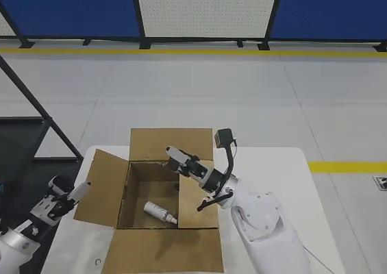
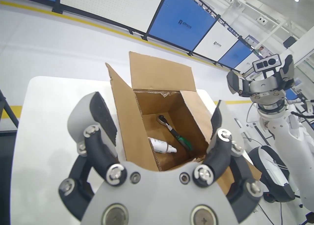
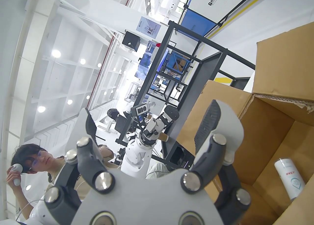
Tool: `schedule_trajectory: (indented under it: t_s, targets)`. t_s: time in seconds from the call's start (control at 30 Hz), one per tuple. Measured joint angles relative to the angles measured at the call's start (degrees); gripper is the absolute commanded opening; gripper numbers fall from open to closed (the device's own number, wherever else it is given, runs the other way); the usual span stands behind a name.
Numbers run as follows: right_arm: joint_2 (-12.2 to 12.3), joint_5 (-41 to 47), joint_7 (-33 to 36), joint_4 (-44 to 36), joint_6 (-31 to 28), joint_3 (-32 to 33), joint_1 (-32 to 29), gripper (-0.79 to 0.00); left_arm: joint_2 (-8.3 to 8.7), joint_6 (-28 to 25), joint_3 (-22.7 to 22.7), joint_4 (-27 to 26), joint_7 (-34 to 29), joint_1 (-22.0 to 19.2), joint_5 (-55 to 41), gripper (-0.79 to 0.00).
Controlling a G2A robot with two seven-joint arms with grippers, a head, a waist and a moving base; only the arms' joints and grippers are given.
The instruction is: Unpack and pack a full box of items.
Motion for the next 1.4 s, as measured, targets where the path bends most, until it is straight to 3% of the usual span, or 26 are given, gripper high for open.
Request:
schedule_trajectory:
  t_s: [0.23,0.7,1.1,1.23,1.4]
  targets:
    - [0.0,0.0,0.0,0.0,0.0,0.0,0.0,0.0,0.14,0.57,2.55,-1.62,-0.5,-1.59,1.57,0.0]
    - [0.0,0.0,0.0,0.0,0.0,0.0,0.0,0.0,-0.01,-0.01,15.82,-3.3,-3.09,-6.6,8.45,0.0]
    - [0.04,-0.16,-0.04,0.27,-0.14,0.0,-0.26,0.0,-0.05,0.28,16.12,-3.05,-2.95,-6.53,8.06,0.0]
    - [0.54,3.94,2.74,2.66,-4.13,1.8,-1.23,0.0,-0.2,3.92,17.35,-1.09,-5.98,-7.41,0.88,0.0]
    - [2.18,6.86,9.89,-0.97,-8.35,6.76,-4.45,0.0,-0.18,9.5,20.06,4.58,-17.33,-14.26,-13.36,0.0]
